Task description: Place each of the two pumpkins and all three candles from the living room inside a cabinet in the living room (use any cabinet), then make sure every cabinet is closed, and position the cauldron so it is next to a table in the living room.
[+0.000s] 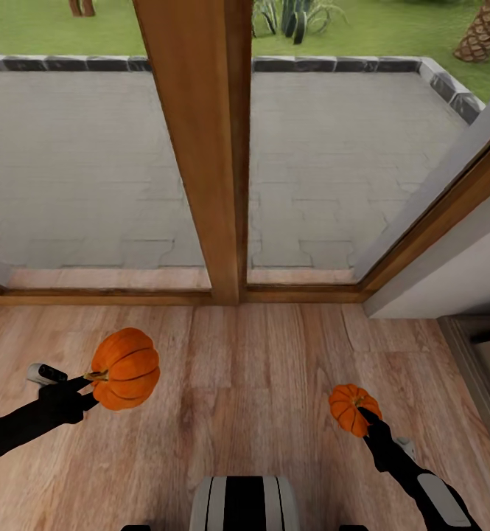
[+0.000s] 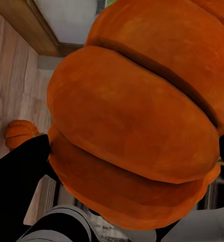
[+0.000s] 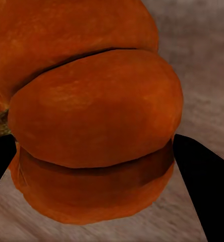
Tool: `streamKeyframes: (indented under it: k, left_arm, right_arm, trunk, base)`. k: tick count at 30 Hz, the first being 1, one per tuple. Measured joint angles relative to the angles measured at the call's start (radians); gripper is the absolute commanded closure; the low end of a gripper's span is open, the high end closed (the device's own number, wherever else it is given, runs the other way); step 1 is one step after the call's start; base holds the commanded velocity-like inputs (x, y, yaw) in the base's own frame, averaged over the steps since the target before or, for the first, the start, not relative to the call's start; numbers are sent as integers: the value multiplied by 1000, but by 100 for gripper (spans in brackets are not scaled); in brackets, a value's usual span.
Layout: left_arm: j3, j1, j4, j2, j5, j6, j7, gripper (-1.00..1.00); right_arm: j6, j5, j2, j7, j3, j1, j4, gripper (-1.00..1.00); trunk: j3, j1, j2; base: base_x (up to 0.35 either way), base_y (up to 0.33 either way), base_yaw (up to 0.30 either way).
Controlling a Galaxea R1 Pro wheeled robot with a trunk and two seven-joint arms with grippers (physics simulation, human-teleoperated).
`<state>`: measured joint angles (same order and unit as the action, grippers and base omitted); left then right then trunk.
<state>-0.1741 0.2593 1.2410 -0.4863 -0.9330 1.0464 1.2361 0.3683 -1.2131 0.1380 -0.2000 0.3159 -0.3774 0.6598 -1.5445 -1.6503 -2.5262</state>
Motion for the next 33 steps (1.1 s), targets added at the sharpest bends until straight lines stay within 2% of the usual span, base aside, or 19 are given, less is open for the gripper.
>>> streamKeyframes:
  k: [6,8,10,13,17,20,27,30,33]
  left_arm:
    - [1,0,0,1,2,0,-2,100]
    - [2,0,-1,1,1,0,-4,100]
    - [1,0,-1,1,1,0,-5,100]
    - [0,0,-2,1,1,0,-9,100]
    - [-2,1,-3,0,4,0,-12,100]
    - [-2,6,-3,0,19,0,-12,100]
    - [-2,15,3,-10,29,1,-12,100]
    - [-2,15,4,-11,34,1,-12,100]
    - [-1,15,4,-11,38,1,-12,100]
  right_arm:
    - [11,-4,10,2,-1,-15,2,100]
    - [42,-5,12,3,-4,-31,3,100]
    - [134,-5,13,5,-11,-48,13,100]
    - [278,-5,13,8,-54,-56,90,100]
    - [376,8,13,10,-75,-58,128,100]
    - [491,0,5,5,-77,-58,174,100]
    - [565,2,1,3,-79,-58,216,100]
    - [574,3,-1,-5,-79,-58,218,100]
    - [575,2,0,-41,-79,-53,231,100]
  trunk:
    - [23,3,1]
    - [31,4,2]
    - [39,5,2]
    - [50,6,3]
    - [66,8,4]
    - [77,9,5]
    - [104,12,6]
    - [116,13,7]
    - [128,15,8]
  base:
    - [0,0,0]
    - [0,0,0]
    - [0,0,0]
    - [0,0,0]
    - [0,0,0]
    - [0,0,0]
    - [0,0,0]
    - [-43,0,0]
    - [-186,0,0]
